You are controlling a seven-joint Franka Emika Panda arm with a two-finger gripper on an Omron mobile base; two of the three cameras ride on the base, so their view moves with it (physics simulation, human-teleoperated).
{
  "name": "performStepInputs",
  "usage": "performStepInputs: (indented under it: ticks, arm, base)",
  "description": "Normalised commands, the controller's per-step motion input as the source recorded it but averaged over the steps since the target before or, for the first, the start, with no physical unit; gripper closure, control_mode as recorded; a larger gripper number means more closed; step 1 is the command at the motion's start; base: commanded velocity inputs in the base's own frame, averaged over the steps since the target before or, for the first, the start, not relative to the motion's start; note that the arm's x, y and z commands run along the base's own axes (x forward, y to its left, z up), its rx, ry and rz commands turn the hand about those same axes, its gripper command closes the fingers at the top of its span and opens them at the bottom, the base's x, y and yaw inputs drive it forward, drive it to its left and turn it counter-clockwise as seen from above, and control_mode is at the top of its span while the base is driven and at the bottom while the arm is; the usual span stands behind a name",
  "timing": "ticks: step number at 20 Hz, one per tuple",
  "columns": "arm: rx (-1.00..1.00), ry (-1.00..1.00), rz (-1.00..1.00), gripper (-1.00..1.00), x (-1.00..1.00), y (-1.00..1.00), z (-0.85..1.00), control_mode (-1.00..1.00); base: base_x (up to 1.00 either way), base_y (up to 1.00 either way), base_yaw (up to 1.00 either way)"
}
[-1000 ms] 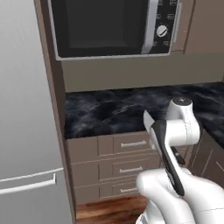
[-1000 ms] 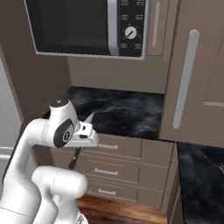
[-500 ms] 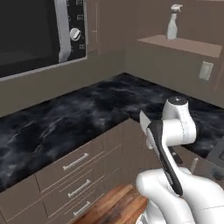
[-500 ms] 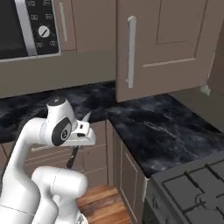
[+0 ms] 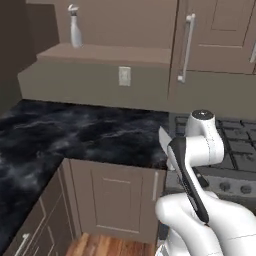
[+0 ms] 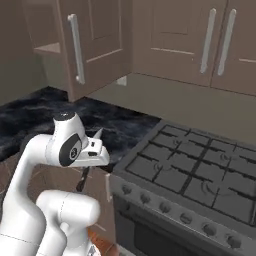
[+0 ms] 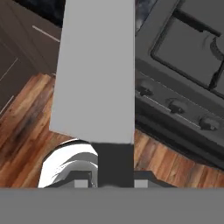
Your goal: Move the cutting board and knife to the sink. Then move spray from the cabinet to the counter.
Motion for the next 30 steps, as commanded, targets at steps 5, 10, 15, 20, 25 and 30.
performStepInputs:
  ticks: [5,10,15,20,25,30]
  arm:
    - [0.00,0.00,0.00,1.00,0.00,0.00,0.00,1.00]
    - [0.00,0.00,0.00,1.00,0.00,0.00,0.00,1.00]
    - [0.00,0.00,0.00,1.00,0.00,0.00,0.00,1.00]
    - [0.00,0.00,0.00,1.00,0.00,0.00,0.00,1.00]
    - [0.00,0.00,0.00,1.00,0.00,0.00,0.00,1.00]
    - [0.00,0.00,0.00,1.00,0.00,0.00,0.00,1.00]
  base:
    - [-0.02,0.02,-0.97]
    - [-0.02,0.00,-0.96]
    - [-0.01,0.00,-0.96]
    - [0.00,0.00,-0.99]
    - [0.00,0.00,-0.97]
    - [0.21,0.00,-0.70]
